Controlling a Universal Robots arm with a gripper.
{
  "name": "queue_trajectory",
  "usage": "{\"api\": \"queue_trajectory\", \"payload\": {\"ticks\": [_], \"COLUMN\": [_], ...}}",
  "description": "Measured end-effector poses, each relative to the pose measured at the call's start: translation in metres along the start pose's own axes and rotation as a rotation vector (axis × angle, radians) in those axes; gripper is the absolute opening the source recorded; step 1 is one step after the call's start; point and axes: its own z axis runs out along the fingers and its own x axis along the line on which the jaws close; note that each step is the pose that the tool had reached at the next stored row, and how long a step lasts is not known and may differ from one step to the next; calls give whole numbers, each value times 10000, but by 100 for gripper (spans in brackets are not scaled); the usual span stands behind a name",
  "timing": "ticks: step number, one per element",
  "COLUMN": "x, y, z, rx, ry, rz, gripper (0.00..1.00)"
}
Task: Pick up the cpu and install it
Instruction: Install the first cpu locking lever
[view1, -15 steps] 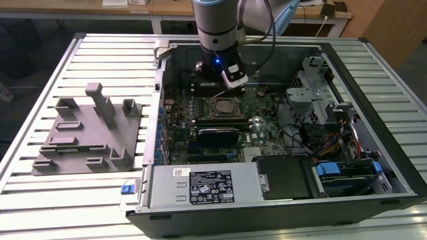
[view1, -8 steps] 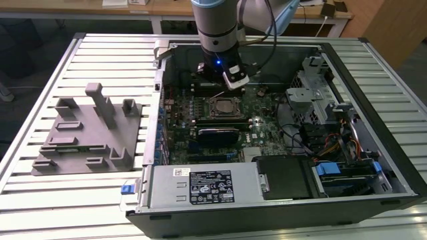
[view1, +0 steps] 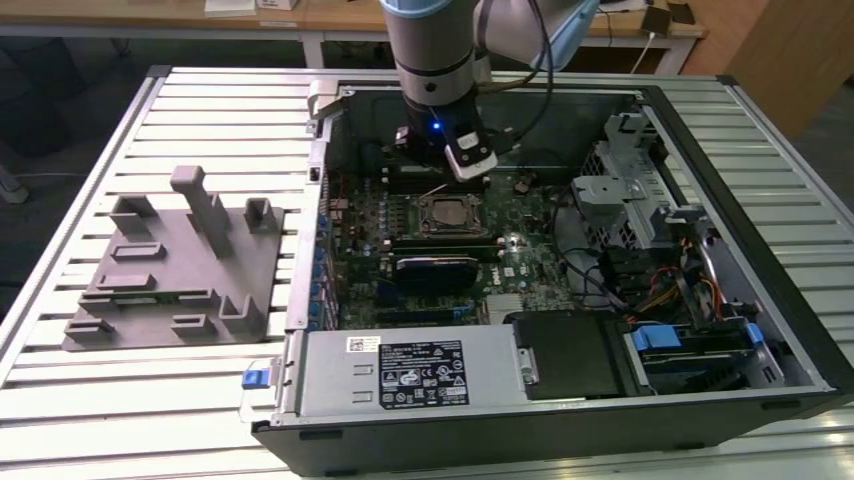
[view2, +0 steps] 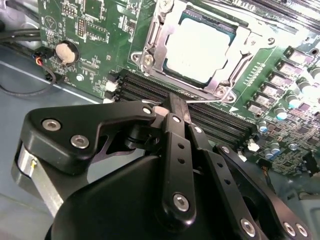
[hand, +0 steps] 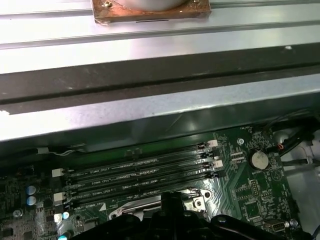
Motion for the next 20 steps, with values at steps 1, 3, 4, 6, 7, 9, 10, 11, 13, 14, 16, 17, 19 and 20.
{"api": "queue_trajectory", "payload": {"ticks": [1, 3, 4, 6, 7, 9, 10, 11, 13, 14, 16, 17, 19, 20], "x": [1, 1, 2, 2, 3, 4, 3, 3, 0, -1, 0, 2, 5, 5], "y": [-2, -5, -7, -10, -12, -15, -15, -16, -16, -13, -2, 4, 15, 19], "z": [8, 24, 31, 44, 51, 64, 68, 72, 80, 84, 91, 94, 98, 99], "rx": [7, 27, 42, 68, 81, 109, 123, 142, 171, 182, 200, 204, 210, 211], "ry": [-13, -45, -65, -108, -129, -174, -197, -219, -261, -280, -306, -313, -321, -323], "rz": [51, 173, 253, 418, 502, 674, 760, 843, 1001, 1071, 1172, 1202, 1235, 1243], "gripper": [11, 11, 11, 11, 11, 11, 11, 11, 11, 11, 11, 11, 11, 11]}}
